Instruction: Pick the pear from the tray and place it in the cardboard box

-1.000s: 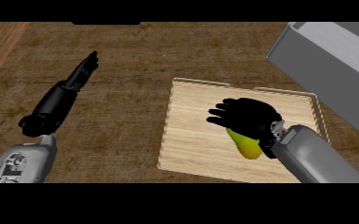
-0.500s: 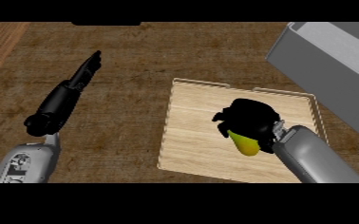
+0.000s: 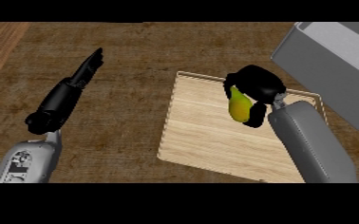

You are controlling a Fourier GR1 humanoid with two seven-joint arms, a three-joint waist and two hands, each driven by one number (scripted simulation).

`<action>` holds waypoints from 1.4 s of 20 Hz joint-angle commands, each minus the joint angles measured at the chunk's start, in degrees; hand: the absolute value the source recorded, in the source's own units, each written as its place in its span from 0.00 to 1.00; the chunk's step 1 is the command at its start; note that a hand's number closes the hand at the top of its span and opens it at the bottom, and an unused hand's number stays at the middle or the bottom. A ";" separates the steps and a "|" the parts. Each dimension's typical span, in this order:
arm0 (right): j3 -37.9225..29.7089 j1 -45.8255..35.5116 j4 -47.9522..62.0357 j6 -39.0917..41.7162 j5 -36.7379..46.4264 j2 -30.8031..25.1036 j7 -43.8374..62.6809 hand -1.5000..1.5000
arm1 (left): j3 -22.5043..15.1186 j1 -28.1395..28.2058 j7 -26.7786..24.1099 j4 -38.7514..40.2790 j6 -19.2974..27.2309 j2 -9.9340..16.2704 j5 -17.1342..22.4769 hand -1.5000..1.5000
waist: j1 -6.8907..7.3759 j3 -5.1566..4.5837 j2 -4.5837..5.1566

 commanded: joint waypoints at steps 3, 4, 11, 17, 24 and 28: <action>-9.10 -7.79 11.93 -14.11 -0.14 5.95 5.05 1.00 | 0.33 -3.83 0.14 3.44 0.14 -0.51 -0.45 0.50 | -0.24 0.08 0.11; -10.37 -11.95 15.57 -15.26 0.17 4.99 3.91 1.00 | 0.26 -1.37 -0.78 1.43 -0.64 0.30 -0.38 0.50 | 0.59 0.08 0.05; -11.71 -17.26 10.66 -18.84 2.02 0.79 2.82 1.00 | 0.35 0.24 -1.52 2.41 0.20 -0.84 -1.32 0.50 | -1.05 0.00 -0.52; -22.52 -19.28 3.31 -17.93 -4.41 1.12 14.46 1.00 | 2.74 1.06 -1.62 2.10 -0.74 1.26 -0.42 0.50 | -2.41 -0.02 -0.91; -32.12 -25.62 11.28 -22.11 -5.15 -5.94 21.36 1.00 | 0.79 2.81 -0.55 -1.41 -0.93 -0.36 -0.82 0.50 | -0.67 0.02 -0.49; -36.82 -27.93 20.90 -26.47 -6.33 -11.29 18.51 1.00 | 2.06 3.47 -1.25 -1.96 -2.58 0.72 0.61 0.50 | 0.12 0.04 -0.22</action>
